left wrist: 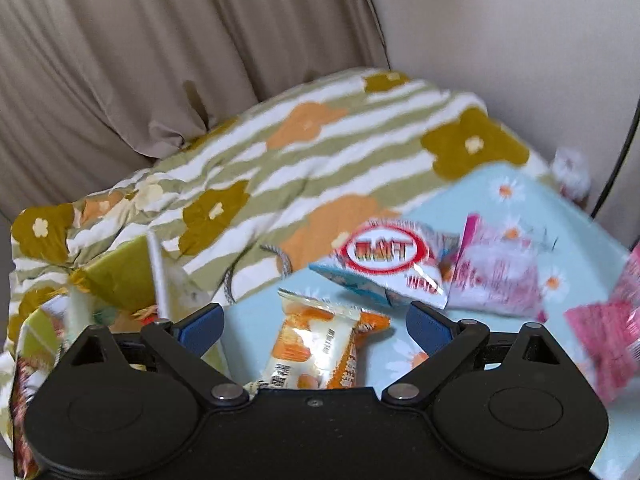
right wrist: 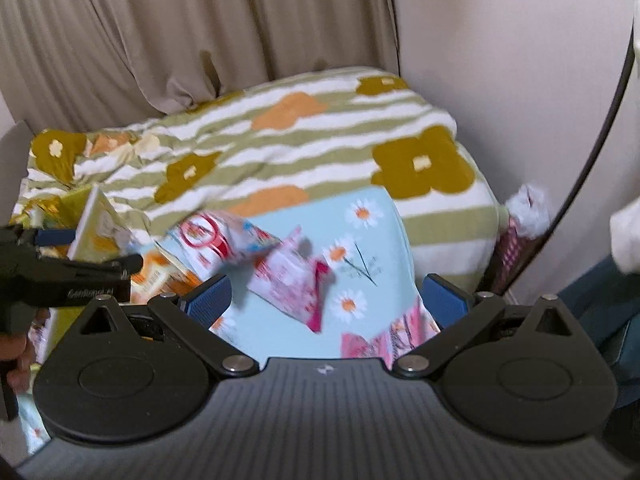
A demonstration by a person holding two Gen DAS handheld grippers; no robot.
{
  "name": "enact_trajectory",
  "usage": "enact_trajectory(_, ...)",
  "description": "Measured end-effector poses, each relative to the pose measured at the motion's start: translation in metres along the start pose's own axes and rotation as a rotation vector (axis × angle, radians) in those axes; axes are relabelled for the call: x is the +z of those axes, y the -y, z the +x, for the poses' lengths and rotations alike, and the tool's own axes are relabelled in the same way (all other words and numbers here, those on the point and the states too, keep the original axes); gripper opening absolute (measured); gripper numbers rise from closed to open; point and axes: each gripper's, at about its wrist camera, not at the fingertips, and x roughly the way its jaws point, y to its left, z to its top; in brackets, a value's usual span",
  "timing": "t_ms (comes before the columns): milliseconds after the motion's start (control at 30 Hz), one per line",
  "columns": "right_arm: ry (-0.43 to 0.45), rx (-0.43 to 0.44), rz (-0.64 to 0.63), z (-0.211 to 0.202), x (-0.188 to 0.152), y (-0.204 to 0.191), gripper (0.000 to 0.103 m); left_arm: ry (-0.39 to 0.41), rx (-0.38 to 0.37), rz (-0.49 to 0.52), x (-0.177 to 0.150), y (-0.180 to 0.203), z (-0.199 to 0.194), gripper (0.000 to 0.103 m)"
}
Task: Organize snacks
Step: 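Return to the pile, grasp orange cake bag with left tool while right grasps pink striped bag, then carry both bags to the box and release them inside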
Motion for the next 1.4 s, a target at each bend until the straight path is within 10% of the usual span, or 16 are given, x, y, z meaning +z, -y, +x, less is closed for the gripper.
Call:
enact_trajectory(533,-0.123,-0.051,0.029,0.055,-0.034,0.022,0.103,-0.267,-0.030,0.062,-0.013,-0.002,0.091,0.082)
enact_trajectory(1400,-0.203,-0.068,-0.068,0.074,-0.058,0.018,0.103,-0.277,-0.057,0.033,-0.038,0.026,0.051,0.067)
